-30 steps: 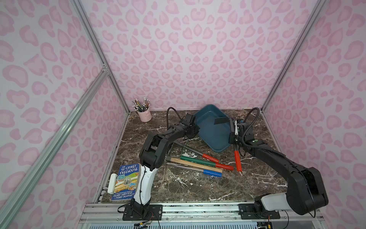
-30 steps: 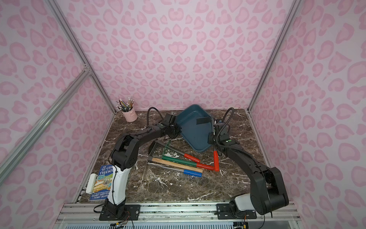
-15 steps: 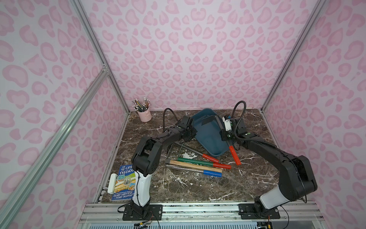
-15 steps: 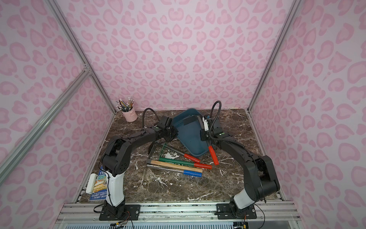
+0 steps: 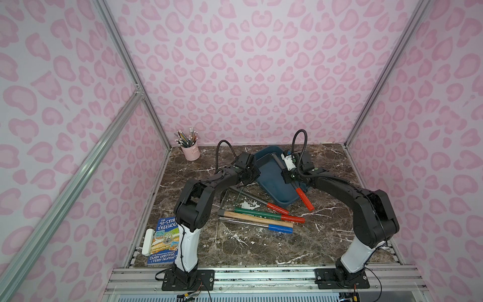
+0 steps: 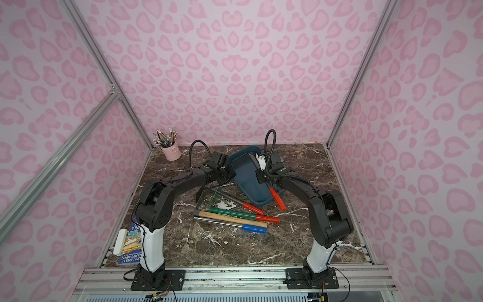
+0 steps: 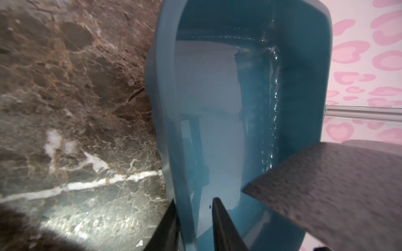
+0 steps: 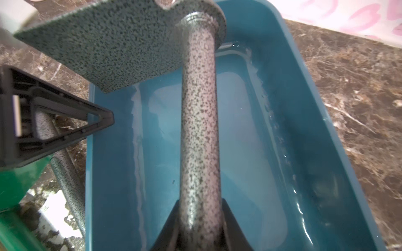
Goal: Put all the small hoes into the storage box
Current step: Adjust the storage box at the center of the board, then place the hoe in the storage box.
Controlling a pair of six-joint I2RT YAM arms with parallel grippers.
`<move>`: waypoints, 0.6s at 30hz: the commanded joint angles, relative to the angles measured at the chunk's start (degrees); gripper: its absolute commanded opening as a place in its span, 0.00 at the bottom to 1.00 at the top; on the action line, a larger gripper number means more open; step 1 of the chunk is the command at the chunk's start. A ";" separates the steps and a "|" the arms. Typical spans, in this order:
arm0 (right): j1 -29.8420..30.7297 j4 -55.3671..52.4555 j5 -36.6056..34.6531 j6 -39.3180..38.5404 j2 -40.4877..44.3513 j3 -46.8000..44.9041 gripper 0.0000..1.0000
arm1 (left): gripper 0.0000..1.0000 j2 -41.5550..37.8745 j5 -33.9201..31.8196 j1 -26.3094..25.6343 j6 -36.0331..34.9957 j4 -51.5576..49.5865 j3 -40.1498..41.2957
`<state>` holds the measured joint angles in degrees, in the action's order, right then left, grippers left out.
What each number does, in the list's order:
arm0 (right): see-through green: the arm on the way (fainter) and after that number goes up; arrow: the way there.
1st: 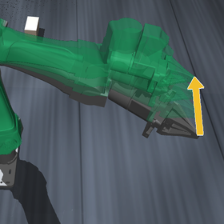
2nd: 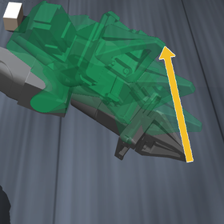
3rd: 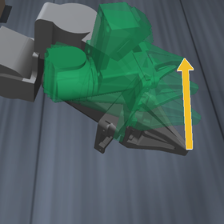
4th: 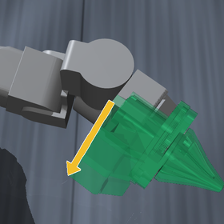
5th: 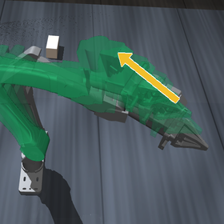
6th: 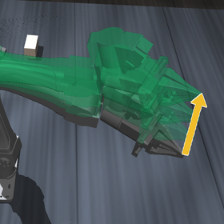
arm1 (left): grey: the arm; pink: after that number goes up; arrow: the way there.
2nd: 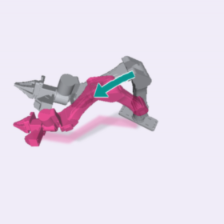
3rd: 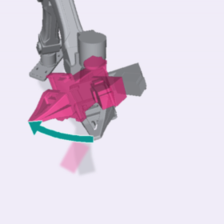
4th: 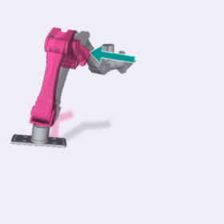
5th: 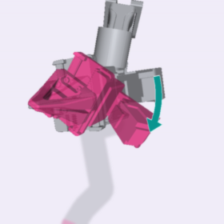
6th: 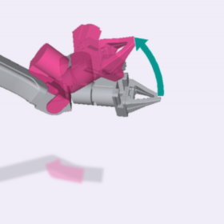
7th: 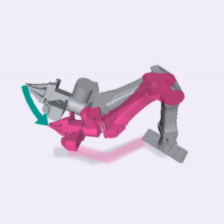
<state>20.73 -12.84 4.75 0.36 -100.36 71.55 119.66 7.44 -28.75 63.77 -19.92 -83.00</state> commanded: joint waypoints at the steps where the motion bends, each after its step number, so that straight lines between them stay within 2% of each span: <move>1: -0.24 1.81 0.36 -0.95 -1.69 2.38 0.00 | 0.30 0.43 -0.11 0.20 -1.02 3.43 -0.50; 6: -0.18 0.11 0.37 -1.06 -4.79 5.82 0.00 | 0.36 0.56 1.50 1.04 -0.66 4.63 0.07; 11: -1.01 -0.55 1.59 -0.70 -7.48 8.87 0.00 | 0.51 -1.74 0.85 1.72 -3.79 5.97 1.71; 18: -2.39 -0.96 4.34 -0.27 -11.18 11.74 0.00 | 0.56 -5.52 -0.72 1.86 -8.90 6.57 2.43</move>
<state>18.59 -16.38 6.87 -0.03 -111.02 81.76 115.66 8.14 -26.87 58.24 -16.78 -80.99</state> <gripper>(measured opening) 0.271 0.557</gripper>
